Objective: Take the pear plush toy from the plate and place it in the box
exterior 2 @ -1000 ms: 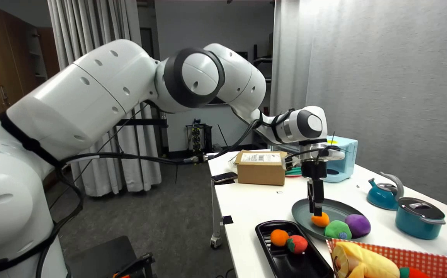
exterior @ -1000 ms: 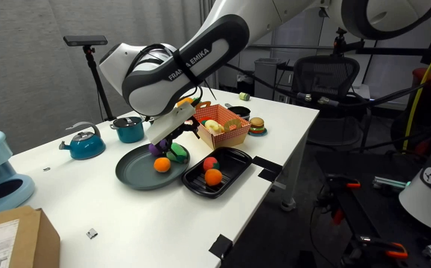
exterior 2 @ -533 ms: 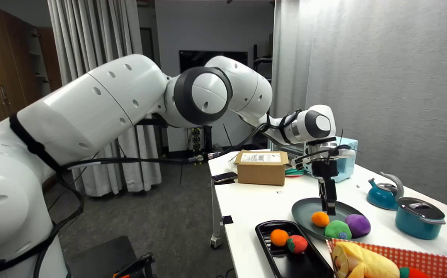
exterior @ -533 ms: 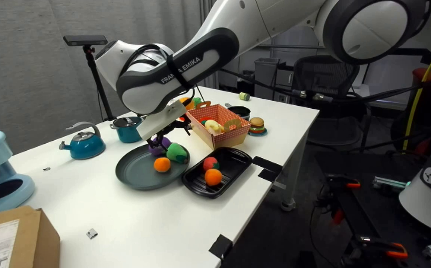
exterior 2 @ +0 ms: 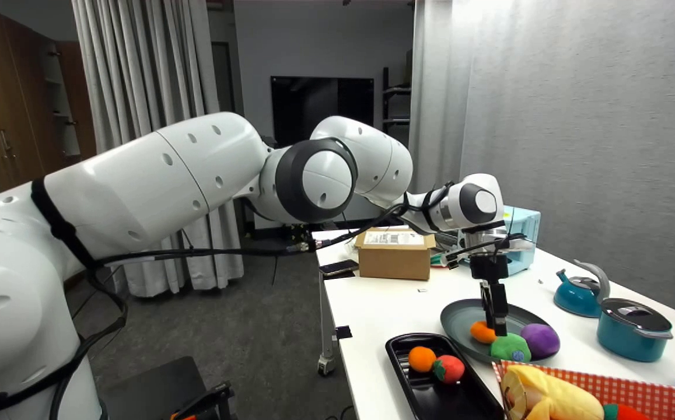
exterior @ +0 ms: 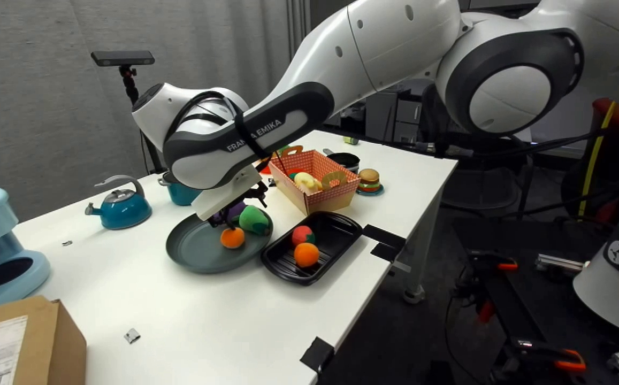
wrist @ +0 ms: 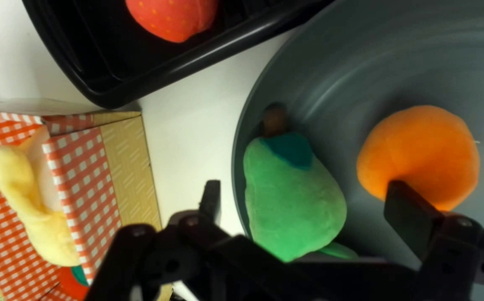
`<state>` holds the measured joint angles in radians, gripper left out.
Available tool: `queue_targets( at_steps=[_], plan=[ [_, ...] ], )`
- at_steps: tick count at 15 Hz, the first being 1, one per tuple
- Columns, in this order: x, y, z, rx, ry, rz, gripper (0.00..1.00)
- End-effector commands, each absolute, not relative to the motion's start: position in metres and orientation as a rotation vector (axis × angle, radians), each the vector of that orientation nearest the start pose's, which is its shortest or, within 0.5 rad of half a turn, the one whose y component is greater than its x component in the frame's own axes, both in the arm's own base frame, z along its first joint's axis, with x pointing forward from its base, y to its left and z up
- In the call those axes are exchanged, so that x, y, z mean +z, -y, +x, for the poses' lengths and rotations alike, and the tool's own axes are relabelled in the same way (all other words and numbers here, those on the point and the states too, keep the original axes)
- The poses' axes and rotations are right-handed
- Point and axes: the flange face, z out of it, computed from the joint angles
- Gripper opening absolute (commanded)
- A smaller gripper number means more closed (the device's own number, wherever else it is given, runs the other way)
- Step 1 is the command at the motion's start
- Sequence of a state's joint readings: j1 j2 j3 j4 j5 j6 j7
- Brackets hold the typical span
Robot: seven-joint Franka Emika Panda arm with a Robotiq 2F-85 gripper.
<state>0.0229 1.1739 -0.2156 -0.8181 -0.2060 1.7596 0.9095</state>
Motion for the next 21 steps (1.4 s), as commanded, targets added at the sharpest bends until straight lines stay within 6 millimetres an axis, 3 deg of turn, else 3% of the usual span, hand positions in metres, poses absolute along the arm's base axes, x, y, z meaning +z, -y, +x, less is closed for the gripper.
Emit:
queue_targets(
  at_steps=[1,15,17,18,21],
  plan=[
    [0.182,0.097,0.773,0.094,-1.605,-3.206,1.0],
    [0.177,0.123,0.769,0.13,-1.729,-3.15,1.0],
    [0.173,0.124,0.768,0.145,-1.732,-3.144,0.94],
    [0.171,0.125,0.768,0.151,-1.731,-3.141,0.79],
    [0.168,0.124,0.767,0.154,-1.725,-3.146,0.54]
  ],
)
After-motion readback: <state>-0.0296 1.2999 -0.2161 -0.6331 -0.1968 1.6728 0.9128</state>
